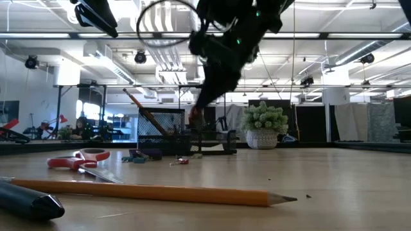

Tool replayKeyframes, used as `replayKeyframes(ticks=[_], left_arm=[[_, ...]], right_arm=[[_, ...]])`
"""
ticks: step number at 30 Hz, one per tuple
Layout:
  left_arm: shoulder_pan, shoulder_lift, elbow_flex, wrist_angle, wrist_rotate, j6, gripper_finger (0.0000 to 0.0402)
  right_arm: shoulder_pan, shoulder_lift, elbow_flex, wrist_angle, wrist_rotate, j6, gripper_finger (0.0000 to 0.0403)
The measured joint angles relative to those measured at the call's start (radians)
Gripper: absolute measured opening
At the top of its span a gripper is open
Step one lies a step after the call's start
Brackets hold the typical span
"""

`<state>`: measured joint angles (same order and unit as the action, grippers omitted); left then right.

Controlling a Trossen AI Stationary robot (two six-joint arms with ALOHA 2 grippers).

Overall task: Pick and place office supplies into organizer
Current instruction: Put the right brown binder clip into the desk organizer, then put the top brown binder clip into the desk organizer

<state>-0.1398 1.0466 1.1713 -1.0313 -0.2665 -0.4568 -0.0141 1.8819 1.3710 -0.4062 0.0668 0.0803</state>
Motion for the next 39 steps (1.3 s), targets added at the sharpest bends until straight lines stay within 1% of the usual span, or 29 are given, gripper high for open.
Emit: replayKeyframes(ticks=[3, 7, 11, 15, 18, 19, 21, 23, 27, 32, 33, 35, 37, 39], left_arm=[[0.000, 0.000, 0.000, 0.000, -0.003, 0.001, 0.0153], [0.000, 0.000, 0.000, 0.000, -0.010, 0.006, 0.0153], [0.000, 0.000, 0.000, 0.000, -0.017, 0.017, 0.0153], [0.000, 0.000, 0.000, -0.001, -0.019, 0.017, 0.0153], [0.000, 0.000, 0.000, -0.004, -0.020, 0.017, 0.0153], [0.000, 0.000, 0.000, -0.004, -0.021, 0.017, 0.0153], [0.000, 0.000, 0.000, -0.005, -0.029, 0.018, 0.0153], [0.000, 0.000, 0.000, -0.005, -0.031, 0.018, 0.0153], [-0.001, 0.000, -0.003, -0.007, -0.039, 0.022, 0.0153], [-0.001, 0.000, -0.007, -0.007, -0.049, 0.024, 0.0153], [-0.001, 0.000, -0.008, -0.007, -0.049, 0.024, 0.0153], [-0.001, 0.000, -0.011, -0.008, -0.049, 0.024, 0.0153], [0.000, 0.000, -0.014, -0.009, -0.049, 0.025, 0.0153], [0.000, 0.000, -0.015, -0.011, -0.049, 0.031, 0.0153]], right_arm=[[-0.007, 0.004, 0.015, 0.028, 0.017, 0.054, 0.0054], [-0.018, 0.094, 0.077, 0.014, 0.017, 0.085, 0.0054], [-0.031, 0.189, 0.193, 0.016, 0.018, 0.079, 0.0054], [-0.049, 0.271, 0.293, -0.053, 0.023, 0.079, 0.0054], [-0.053, 0.304, 0.344, -0.128, 0.026, 0.060, 0.0054], [-0.052, 0.309, 0.358, -0.145, 0.035, 0.058, 0.0055], [-0.049, 0.319, 0.365, -0.166, 0.086, 0.072, 0.0060], [-0.048, 0.324, 0.366, -0.166, 0.114, 0.095, 0.0072], [-0.051, 0.322, 0.374, -0.123, 0.120, 0.107, 0.0111], [-0.054, 0.325, 0.375, -0.158, 0.118, 0.119, 0.0162], [-0.053, 0.323, 0.374, -0.183, 0.117, 0.100, 0.0170], [-0.041, 0.303, 0.374, -0.254, 0.117, -0.006, 0.0183], [-0.023, 0.287, 0.373, -0.339, 0.119, -0.170, 0.0189], [-0.005, 0.286, 0.359, -0.374, 0.075, -0.353, 0.0190]])
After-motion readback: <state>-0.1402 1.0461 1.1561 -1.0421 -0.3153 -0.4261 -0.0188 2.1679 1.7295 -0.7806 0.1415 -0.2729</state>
